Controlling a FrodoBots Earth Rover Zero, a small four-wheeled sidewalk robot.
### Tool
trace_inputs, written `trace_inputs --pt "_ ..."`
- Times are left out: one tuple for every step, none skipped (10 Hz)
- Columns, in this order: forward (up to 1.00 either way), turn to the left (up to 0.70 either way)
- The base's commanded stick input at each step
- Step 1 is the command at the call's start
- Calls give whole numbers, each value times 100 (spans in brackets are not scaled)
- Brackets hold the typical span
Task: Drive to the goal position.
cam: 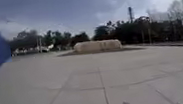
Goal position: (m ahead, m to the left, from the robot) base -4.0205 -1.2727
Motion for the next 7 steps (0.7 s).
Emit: trace_inputs --pt "85 -34" --pt "85 -20" --pt "85 0" --pt "85 0" --pt "85 0" --pt "85 0" --pt "85 0"
